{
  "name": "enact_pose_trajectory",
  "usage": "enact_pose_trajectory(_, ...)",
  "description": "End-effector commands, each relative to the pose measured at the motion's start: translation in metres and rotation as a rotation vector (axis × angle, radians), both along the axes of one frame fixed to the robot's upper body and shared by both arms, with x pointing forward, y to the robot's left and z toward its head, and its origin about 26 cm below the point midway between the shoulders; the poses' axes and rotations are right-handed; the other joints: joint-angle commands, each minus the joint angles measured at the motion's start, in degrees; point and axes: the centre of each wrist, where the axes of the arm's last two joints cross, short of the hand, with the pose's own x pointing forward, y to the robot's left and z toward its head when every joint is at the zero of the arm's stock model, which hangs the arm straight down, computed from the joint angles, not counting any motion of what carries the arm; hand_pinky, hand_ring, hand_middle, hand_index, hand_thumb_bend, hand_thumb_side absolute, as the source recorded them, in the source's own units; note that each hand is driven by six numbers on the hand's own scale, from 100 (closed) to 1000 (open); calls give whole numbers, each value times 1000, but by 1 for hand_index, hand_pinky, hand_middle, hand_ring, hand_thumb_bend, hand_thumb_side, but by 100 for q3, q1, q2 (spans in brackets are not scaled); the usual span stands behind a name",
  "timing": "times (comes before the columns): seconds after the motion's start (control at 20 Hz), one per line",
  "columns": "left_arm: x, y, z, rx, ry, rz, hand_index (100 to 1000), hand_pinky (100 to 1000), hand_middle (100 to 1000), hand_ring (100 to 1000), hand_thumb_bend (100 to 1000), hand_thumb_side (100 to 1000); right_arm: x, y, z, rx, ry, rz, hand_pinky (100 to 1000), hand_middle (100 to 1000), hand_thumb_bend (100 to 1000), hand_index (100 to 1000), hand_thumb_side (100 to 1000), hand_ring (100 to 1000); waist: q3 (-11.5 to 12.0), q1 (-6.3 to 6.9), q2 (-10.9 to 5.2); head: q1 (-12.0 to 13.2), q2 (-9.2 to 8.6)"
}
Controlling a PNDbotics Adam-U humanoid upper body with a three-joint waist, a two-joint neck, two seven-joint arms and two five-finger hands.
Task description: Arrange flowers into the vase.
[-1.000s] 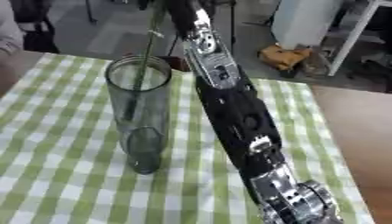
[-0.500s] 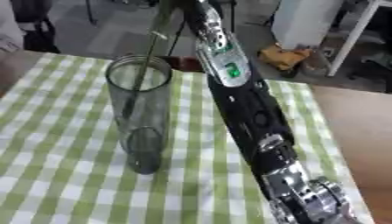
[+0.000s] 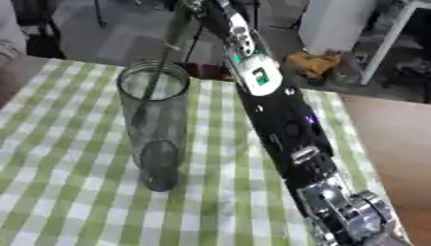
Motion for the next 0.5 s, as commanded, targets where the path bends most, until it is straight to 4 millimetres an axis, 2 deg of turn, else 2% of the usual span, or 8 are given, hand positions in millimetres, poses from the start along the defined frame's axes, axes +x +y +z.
enact_pose_trajectory(0.05, -2, 1, 5, 10, -18, 5, 957, 536, 934, 824, 100, 866, -4, -5, 21, -94, -66, -19, 367, 363, 502, 338, 927, 407, -11, 49, -142, 5, 12)
enact_pose_trajectory(0.5, -2, 1, 5, 14, -16, 4, 957, 537, 933, 823, 100, 866, -2, -5, 27, -222, -39, -36, 374, 361, 481, 339, 925, 409, -24, 23, -188, 5, 1)
